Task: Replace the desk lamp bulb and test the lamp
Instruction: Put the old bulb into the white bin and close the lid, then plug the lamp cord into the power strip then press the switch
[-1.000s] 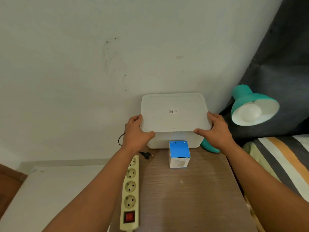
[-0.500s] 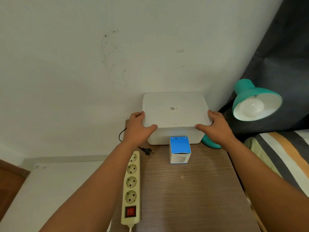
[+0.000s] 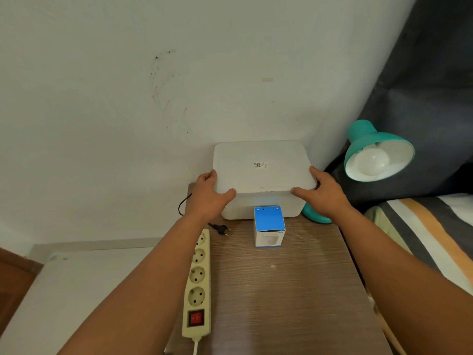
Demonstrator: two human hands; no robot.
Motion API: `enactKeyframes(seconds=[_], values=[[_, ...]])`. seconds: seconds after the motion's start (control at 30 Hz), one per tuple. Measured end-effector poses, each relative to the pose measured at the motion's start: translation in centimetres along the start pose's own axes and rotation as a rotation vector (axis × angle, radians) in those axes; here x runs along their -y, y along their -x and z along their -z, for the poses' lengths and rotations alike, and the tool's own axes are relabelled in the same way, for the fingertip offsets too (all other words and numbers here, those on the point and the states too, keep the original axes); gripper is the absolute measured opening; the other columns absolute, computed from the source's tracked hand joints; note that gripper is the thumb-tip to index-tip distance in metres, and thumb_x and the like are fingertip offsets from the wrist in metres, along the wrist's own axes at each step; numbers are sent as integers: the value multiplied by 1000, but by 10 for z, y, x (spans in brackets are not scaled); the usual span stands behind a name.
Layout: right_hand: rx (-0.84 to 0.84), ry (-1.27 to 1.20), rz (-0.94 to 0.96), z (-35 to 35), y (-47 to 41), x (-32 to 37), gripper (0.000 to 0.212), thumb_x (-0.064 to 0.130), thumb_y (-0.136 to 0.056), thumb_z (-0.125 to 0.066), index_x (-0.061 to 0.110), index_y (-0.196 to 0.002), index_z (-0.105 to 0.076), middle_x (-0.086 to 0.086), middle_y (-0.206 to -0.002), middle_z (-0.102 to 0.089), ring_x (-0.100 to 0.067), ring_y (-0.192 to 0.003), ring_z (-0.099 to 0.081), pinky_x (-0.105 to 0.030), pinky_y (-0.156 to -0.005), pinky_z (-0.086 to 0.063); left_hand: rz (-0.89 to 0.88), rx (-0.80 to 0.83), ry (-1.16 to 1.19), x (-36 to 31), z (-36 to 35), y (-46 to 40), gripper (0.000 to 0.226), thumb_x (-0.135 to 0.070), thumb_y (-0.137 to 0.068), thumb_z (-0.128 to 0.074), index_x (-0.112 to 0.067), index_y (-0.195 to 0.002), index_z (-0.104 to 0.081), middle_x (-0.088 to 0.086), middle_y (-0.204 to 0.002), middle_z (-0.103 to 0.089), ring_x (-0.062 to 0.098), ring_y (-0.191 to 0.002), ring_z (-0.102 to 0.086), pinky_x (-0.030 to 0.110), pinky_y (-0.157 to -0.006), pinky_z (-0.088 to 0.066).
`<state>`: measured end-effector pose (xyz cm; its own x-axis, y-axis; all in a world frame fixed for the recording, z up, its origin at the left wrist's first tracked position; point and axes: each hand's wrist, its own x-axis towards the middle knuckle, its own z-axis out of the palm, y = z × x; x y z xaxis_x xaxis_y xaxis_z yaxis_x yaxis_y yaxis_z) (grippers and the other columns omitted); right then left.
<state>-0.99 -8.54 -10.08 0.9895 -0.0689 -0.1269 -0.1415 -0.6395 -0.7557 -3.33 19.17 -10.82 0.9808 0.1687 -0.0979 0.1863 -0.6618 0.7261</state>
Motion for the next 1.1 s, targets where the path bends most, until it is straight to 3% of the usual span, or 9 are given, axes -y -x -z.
enactKeyframes(seconds=[0.13, 0.2, 0.33, 0.47, 0.57, 0.73, 0.8, 1.0, 1.1], values=[[-44, -143, 45, -10, 24, -4, 78, 25, -90, -70, 17, -154, -27, -1, -151, -43, -22, -138, -40, -23, -102, -30, 17, -40, 40, 1, -9, 15, 81, -43, -94, -60, -13, -158, -20, 10, -156, -34, 26, -138, -40, 38, -115, -35], [-48, -152, 55, -16, 39, -11, 77, 24, -91, -67, 26, -154, -23, 4, -146, -44, -23, -134, -42, -30, -105, -36, 4, -54, 82, 4, -15, 29, 78, -37, -96, -59, -13, -158, -18, 10, -151, -39, 26, -138, -40, 41, -115, -35], [-8, -64, -87, -20, 63, -37, 85, 39, -88, -67, 30, -156, -17, -4, -154, -38, -25, -138, -41, -43, -110, -38, 61, -49, 60, 20, -26, 60, 83, -36, -96, -60, -12, -159, -13, 11, -156, -37, 28, -141, -39, 37, -115, -33], [56, -10, -91, -25, 89, -52, 74, 25, -90, -66, 20, -153, -29, -8, -153, -41, -25, -138, -41, -38, -111, -36, 91, 3, 6, 42, -33, 95, 79, -36, -94, -62, -14, -158, -21, 7, -157, -36, 25, -141, -39, 29, -111, -31], [85, 50, -81, -34, 108, -55, 63, 22, -91, -64, 20, -149, -37, -5, -147, -48, -24, -132, -47, -39, -108, -40, 128, 5, -52, 62, -33, 123, 77, -40, -91, -63, -15, -155, -28, 7, -155, -38, 25, -138, -42, 39, -113, -38], [121, 39, 10, -60, 131, -41, 42, 15, -91, -61, 21, -132, -55, 0, -121, -60, -11, -99, -56, -30, -86, -46, 187, 8, -105, 85, -35, 167, 84, -39, -88, -67, -9, -155, -25, 8, -152, -37, 25, -135, -39, 31, -109, -36], [140, 9, 71, -73, 136, -28, 36, 13, -91, -60, 21, -126, -59, -1, -116, -62, -11, -94, -56, -30, -85, -47, 213, 21, -99, 94, -37, 179, 89, -44, -86, -67, -8, -155, -23, 9, -154, -34, 27, -137, -38, 38, -112, -38], [230, 117, 238, -115, 131, 19, 34, 14, -93, -60, 17, -128, -61, 3, -119, -63, -7, -98, -55, -22, -84, -42, 206, 10, -85, 109, -45, 197, 94, -42, -91, -64, -13, -159, -6, 4, -165, -12, 25, -147, -27, 39, -119, -30], [273, 160, 261, -138, 120, 40, 37, 10, -94, -57, 13, -131, -60, -3, -127, -63, -15, -109, -59, -23, -91, -43, 197, -17, -48, 118, -49, 199, 91, -38, -94, -61, -16, -159, -2, 2, -166, -9, 21, -149, -22, 38, -121, -27]])
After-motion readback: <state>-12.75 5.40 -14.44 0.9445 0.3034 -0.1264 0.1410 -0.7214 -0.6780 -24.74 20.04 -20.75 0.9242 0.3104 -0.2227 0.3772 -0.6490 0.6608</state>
